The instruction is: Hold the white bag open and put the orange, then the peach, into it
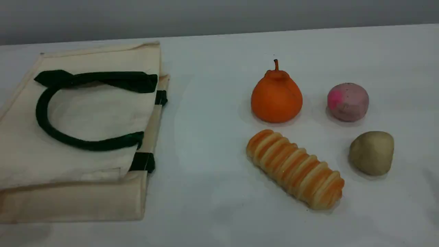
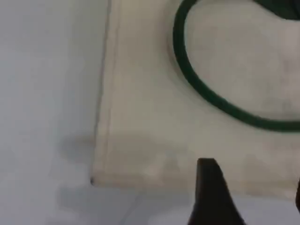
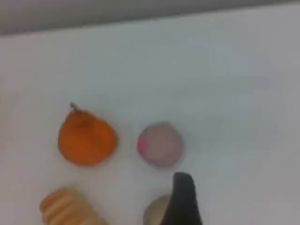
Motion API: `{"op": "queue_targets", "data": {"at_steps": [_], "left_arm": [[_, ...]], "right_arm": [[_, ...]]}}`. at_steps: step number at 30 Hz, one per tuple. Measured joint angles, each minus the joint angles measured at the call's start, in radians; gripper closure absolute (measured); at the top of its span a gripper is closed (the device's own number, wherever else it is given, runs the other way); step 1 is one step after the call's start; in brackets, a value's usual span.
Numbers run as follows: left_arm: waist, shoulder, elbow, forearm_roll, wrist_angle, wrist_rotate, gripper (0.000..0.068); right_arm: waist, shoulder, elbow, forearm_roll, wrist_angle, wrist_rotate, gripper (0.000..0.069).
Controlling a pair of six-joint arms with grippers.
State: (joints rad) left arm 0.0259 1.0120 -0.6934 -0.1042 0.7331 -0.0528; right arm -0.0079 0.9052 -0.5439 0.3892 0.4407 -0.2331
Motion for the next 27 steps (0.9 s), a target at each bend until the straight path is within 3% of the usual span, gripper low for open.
{"op": "queue_targets", "data": {"at_steps": [9, 18, 27], "left_arm": [[0.0, 0.343, -0.149, -0.002, -0.141, -0.006, 0.03], [0.0, 0.65, -0.275, -0.003, -0.146, 0.025, 0.03], [-0.001, 0.815, -0.354, -0.004, -0.21, 0.028, 0.03]], "right_arm": [[0.0, 0.086, -0.071, 0.266, 0.011, -0.205, 0.0168], [0.0, 0.156, -0.073, 0.429, -0.048, -0.311, 0.0168], [0.0, 0.293, -0.073, 0.618, -0.055, -0.489, 0.0168]]}}
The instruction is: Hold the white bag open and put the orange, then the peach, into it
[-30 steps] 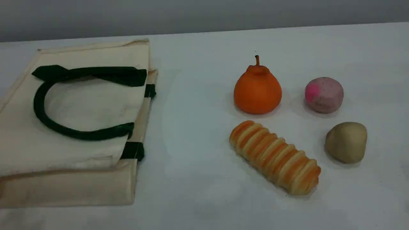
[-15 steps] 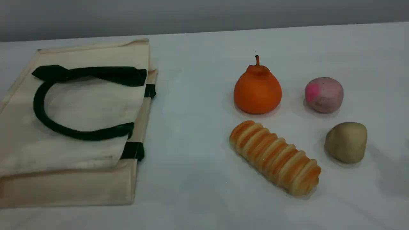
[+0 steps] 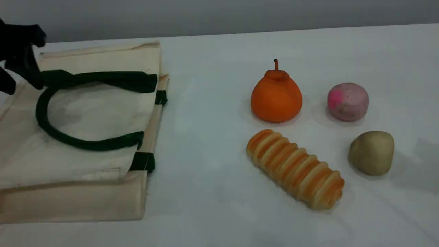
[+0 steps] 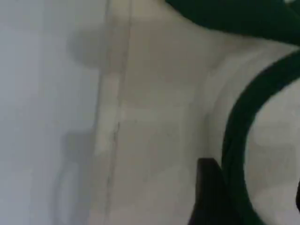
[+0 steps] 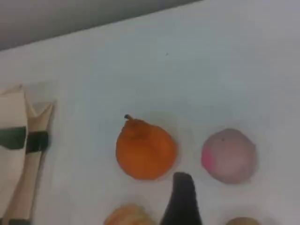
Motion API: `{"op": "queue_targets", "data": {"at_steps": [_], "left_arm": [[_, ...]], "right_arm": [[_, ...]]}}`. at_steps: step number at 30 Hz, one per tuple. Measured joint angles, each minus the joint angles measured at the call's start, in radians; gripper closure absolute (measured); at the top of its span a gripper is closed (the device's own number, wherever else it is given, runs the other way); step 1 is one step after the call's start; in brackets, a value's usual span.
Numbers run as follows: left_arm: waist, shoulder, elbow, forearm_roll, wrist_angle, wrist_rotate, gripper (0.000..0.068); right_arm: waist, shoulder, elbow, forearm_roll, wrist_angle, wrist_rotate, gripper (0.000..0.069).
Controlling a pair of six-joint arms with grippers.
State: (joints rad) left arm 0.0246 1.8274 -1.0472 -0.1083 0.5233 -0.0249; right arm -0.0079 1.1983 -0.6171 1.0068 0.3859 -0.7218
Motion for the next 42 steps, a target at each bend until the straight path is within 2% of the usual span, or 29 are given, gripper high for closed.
{"op": "queue_targets", "data": {"at_steps": [5, 11, 18, 25, 34, 40, 42], "left_arm": [[-0.028, 0.054, -0.026, -0.009, -0.002, 0.034, 0.03], [-0.029, 0.101, -0.036, -0.008, -0.01, 0.037, 0.03], [-0.029, 0.144, -0.036, -0.008, -0.037, 0.036, 0.03], [-0.048, 0.18, -0.035, -0.051, -0.11, 0.041, 0.0306], [-0.05, 0.197, -0.035, -0.047, -0.109, 0.072, 0.0434], [-0.05, 0.197, -0.035, -0.047, -0.109, 0.072, 0.0589], [-0.05, 0.197, -0.035, -0.048, -0.109, 0.072, 0.0611]], "right_arm": [[0.0, 0.043, 0.0, 0.106, -0.012, -0.112, 0.0168], [0.0, 0.052, 0.0, 0.167, -0.014, -0.191, 0.0168], [0.0, 0.052, 0.0, 0.179, -0.025, -0.205, 0.0168], [0.0, 0.052, 0.0, 0.179, -0.025, -0.205, 0.0168], [0.0, 0.052, 0.0, 0.179, -0.019, -0.205, 0.0168], [0.0, 0.052, 0.0, 0.179, -0.019, -0.205, 0.0168], [0.0, 0.052, 0.0, 0.18, -0.019, -0.205, 0.0168]]}}
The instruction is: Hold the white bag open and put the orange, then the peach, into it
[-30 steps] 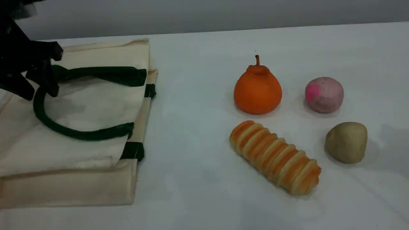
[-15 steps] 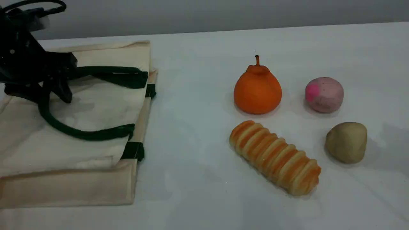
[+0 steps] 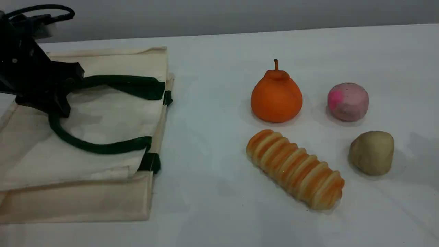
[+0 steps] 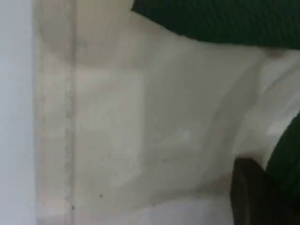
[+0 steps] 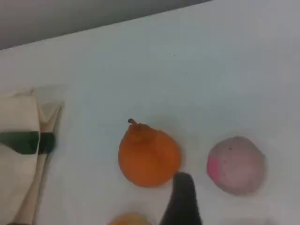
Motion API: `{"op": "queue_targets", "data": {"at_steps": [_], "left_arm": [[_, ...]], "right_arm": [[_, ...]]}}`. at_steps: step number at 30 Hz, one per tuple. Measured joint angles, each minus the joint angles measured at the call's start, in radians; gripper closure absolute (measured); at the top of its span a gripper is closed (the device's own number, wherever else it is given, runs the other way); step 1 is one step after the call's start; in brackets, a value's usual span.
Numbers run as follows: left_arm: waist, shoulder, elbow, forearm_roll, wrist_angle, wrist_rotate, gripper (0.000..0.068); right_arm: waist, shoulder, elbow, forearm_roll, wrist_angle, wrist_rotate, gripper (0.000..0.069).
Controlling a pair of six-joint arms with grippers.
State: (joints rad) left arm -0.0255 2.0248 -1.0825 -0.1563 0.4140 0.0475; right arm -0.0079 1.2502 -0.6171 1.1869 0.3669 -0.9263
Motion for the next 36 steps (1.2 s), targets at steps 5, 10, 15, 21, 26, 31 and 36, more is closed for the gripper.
{"op": "queue_targets", "data": {"at_steps": [5, 10, 15, 21, 26, 31, 36], "left_arm": [[0.0, 0.0, -0.013, -0.01, 0.035, 0.039, 0.061], [0.0, -0.007, -0.106, -0.091, 0.182, 0.071, 0.061], [0.0, -0.047, -0.243, -0.272, 0.379, 0.21, 0.061], [-0.001, -0.133, -0.338, -0.495, 0.54, 0.359, 0.061], [-0.001, -0.223, -0.338, -0.571, 0.617, 0.366, 0.061], [-0.007, -0.328, -0.338, -0.632, 0.663, 0.395, 0.061], [-0.009, -0.426, -0.338, -0.624, 0.676, 0.385, 0.061]], "right_arm": [[0.0, 0.0, 0.0, 0.0, 0.001, 0.0, 0.0168], [0.0, 0.0, 0.0, 0.015, -0.01, 0.0, 0.0168], [0.0, 0.021, 0.0, 0.054, -0.015, -0.035, 0.0168], [0.0, 0.107, 0.0, 0.115, -0.015, -0.078, 0.0168], [0.0, 0.206, 0.0, 0.254, 0.019, -0.225, 0.0168], [0.0, 0.303, 0.0, 0.471, 0.108, -0.465, 0.0168], [0.0, 0.389, -0.039, 0.558, 0.223, -0.632, 0.0168]]}}
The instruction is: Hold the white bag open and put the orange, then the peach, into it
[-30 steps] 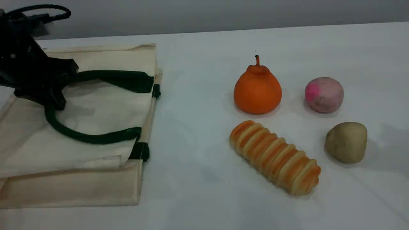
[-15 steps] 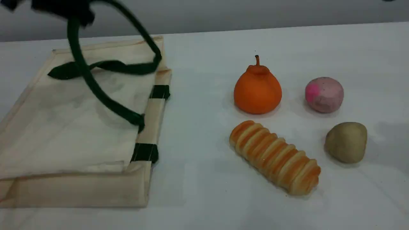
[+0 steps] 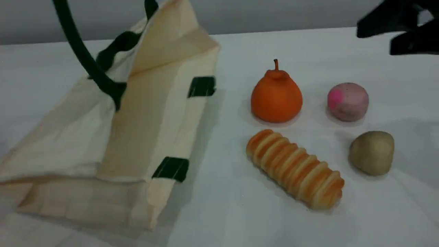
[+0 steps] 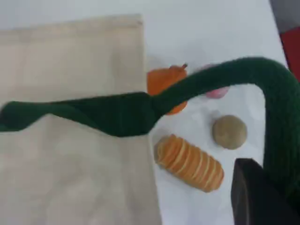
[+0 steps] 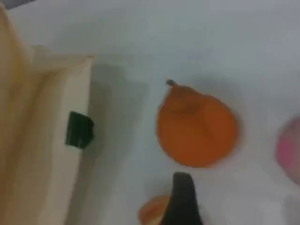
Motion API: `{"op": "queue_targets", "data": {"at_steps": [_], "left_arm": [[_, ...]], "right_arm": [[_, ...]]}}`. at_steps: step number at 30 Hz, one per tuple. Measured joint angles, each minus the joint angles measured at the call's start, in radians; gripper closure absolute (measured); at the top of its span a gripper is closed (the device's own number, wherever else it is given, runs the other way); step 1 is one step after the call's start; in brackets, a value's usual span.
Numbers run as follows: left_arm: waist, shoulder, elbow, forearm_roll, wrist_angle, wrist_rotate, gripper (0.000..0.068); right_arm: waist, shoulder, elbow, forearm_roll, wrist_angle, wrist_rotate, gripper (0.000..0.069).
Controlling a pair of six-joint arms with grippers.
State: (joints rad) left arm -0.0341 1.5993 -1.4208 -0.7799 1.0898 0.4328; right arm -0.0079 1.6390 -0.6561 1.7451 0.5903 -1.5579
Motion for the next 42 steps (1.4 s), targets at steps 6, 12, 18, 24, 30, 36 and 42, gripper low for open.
{"op": "queue_targets", "data": {"at_steps": [6, 12, 18, 24, 30, 36, 42], "left_arm": [[0.0, -0.079, 0.0, 0.046, 0.061, -0.042, 0.061], [0.0, -0.12, 0.0, 0.13, 0.098, -0.096, 0.061], [0.0, -0.172, 0.0, 0.134, 0.115, -0.098, 0.061], [0.0, -0.172, 0.0, 0.124, 0.126, -0.101, 0.061], [0.001, -0.172, 0.0, 0.121, 0.133, -0.101, 0.061], [0.001, -0.172, 0.0, 0.123, 0.133, -0.101, 0.061], [0.001, -0.172, 0.0, 0.126, 0.132, -0.102, 0.061]], "right_arm": [[0.002, 0.083, -0.071, -0.001, 0.076, -0.013, 0.0168], [0.046, 0.161, -0.138, -0.001, 0.055, -0.012, 0.0168], [0.125, 0.257, -0.231, -0.001, -0.01, -0.012, 0.0168], [0.192, 0.356, -0.324, 0.001, -0.09, -0.012, 0.0168], [0.201, 0.444, -0.397, 0.002, -0.15, -0.013, 0.0168], [0.205, 0.513, -0.451, 0.001, -0.125, -0.013, 0.0168], [0.234, 0.562, -0.494, -0.002, -0.115, -0.013, 0.0168]]}}
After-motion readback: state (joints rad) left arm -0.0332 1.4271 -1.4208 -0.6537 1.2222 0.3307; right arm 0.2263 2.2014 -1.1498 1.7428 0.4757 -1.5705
